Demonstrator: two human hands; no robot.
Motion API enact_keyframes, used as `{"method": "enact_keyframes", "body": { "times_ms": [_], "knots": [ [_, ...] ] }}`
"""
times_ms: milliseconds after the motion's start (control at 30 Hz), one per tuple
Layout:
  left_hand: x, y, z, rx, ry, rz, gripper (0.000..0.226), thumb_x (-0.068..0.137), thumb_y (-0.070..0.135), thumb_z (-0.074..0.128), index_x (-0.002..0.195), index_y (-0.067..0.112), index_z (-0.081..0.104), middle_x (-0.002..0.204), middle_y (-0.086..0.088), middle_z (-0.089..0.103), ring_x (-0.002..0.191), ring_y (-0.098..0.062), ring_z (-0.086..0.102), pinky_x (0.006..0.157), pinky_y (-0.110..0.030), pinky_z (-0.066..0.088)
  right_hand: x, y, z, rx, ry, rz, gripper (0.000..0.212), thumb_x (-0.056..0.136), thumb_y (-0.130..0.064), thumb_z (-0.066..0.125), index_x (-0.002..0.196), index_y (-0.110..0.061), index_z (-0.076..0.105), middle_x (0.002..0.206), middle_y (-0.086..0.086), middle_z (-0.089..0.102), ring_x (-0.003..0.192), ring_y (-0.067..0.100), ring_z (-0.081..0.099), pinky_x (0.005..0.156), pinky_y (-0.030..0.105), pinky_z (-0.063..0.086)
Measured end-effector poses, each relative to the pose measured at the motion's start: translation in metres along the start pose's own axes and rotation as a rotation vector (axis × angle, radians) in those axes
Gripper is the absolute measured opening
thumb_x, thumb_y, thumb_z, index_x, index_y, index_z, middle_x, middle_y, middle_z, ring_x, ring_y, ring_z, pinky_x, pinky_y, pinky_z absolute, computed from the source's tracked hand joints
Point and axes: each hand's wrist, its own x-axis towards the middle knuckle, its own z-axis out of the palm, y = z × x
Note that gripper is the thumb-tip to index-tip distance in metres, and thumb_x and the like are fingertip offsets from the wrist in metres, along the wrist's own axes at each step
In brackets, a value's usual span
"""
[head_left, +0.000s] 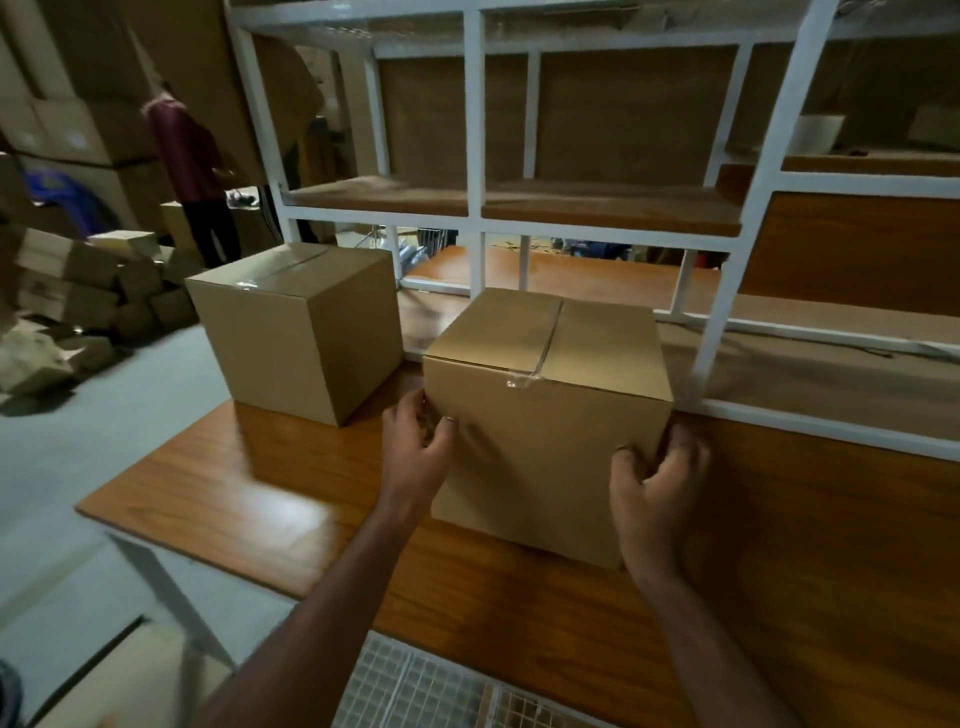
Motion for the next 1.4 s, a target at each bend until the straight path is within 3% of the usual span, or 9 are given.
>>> {"method": "enact_keyframes", "body": {
  "times_ms": [200,433,533,600,700,900,1033,1200,1400],
  "knots": [
    [0.052,-0.029,-0.061,-0.026,-0.011,-0.066,0.072,0.083,0.048,0.061,0.148,0.025,0.041,0.134,-0.002,0.038,0.124,-0.024,0.047,0.106,-0.045,0.048,-0.011,-0.031,0.078,-0.127,-0.16,-0.031,0.053,0.086,-0.012,0.071,0.133,0.003,0.052,0.132,0.021,0.046,0.113,0.035,0.053,0.085,0.027,0.038],
    [0.109,-0.063,-0.116,0.055,-0.092,-0.047,0.069,0.081,0.049,0.061,0.14,0.016,0.048,0.129,-0.014,0.048,0.119,-0.032,0.051,0.097,-0.049,0.052,-0.018,-0.054,0.158,-0.197,-0.188,-0.037,0.062,0.089,-0.022,0.071,0.142,-0.004,0.046,0.138,0.019,0.043,0.121,0.035,0.05,0.089,0.029,0.038],
    [0.129,-0.069,-0.129,0.08,-0.131,-0.012,0.063,0.092,0.03,0.065,0.148,0.015,0.04,0.133,-0.009,0.044,0.121,-0.023,0.043,0.098,-0.037,0.043,-0.021,-0.067,0.184,-0.222,-0.18,-0.026,0.068,0.088,-0.021,0.072,0.146,-0.004,0.04,0.139,0.019,0.043,0.124,0.034,0.046,0.092,0.033,0.039],
    [0.142,-0.074,-0.137,0.101,-0.157,0.008,0.068,0.09,0.033,0.065,0.149,0.015,0.038,0.135,-0.008,0.044,0.124,-0.021,0.04,0.101,-0.036,0.039,-0.021,-0.072,0.199,-0.223,-0.165,-0.004,0.072,0.087,-0.02,0.072,0.148,-0.007,0.036,0.14,0.018,0.043,0.126,0.033,0.044,0.096,0.038,0.042],
    [0.162,-0.086,-0.145,0.099,-0.213,0.008,0.068,0.083,0.044,0.062,0.143,0.017,0.046,0.133,-0.01,0.052,0.125,-0.027,0.048,0.101,-0.04,0.051,-0.02,-0.075,0.213,-0.201,-0.131,0.031,0.075,0.086,-0.02,0.073,0.149,-0.01,0.033,0.142,0.016,0.042,0.128,0.032,0.044,0.098,0.042,0.044],
    [0.174,-0.092,-0.146,0.083,-0.289,0.059,0.053,0.098,0.015,0.061,0.147,0.009,0.042,0.145,-0.012,0.043,0.135,-0.025,0.041,0.093,-0.009,0.046,-0.021,-0.076,0.229,-0.278,-0.112,0.037,0.077,0.09,-0.018,0.069,0.154,-0.008,0.027,0.149,0.017,0.034,0.133,0.032,0.039,0.091,0.029,0.034],
    [0.175,-0.091,-0.144,0.073,-0.342,0.036,0.053,0.101,0.018,0.057,0.149,0.007,0.039,0.158,-0.012,0.02,0.146,-0.026,0.028,0.113,-0.033,0.038,-0.024,-0.078,0.241,-0.313,-0.111,0.044,0.081,0.092,-0.022,0.067,0.157,-0.01,0.019,0.154,0.017,0.029,0.136,0.033,0.038,0.098,0.036,0.042],
    [0.182,-0.095,-0.138,0.069,-0.387,0.049,0.06,0.1,0.022,0.059,0.153,0.015,0.033,0.16,-0.012,0.007,0.148,-0.032,0.022,0.112,-0.03,0.036,-0.02,-0.08,0.248,-0.335,-0.145,0.066,0.087,0.095,-0.029,0.065,0.159,-0.013,0.009,0.158,0.017,0.024,0.138,0.033,0.038,0.094,0.032,0.043],
    [0.185,-0.098,-0.139,0.077,-0.399,0.042,0.063,0.1,0.025,0.059,0.155,0.012,0.031,0.164,-0.01,0.011,0.151,-0.028,0.018,0.121,-0.049,0.03,-0.016,-0.074,0.246,-0.312,-0.197,0.051,0.09,0.094,-0.033,0.065,0.159,-0.016,0.005,0.159,0.015,0.024,0.141,0.034,0.035,0.104,0.042,0.043]
  ]
}}
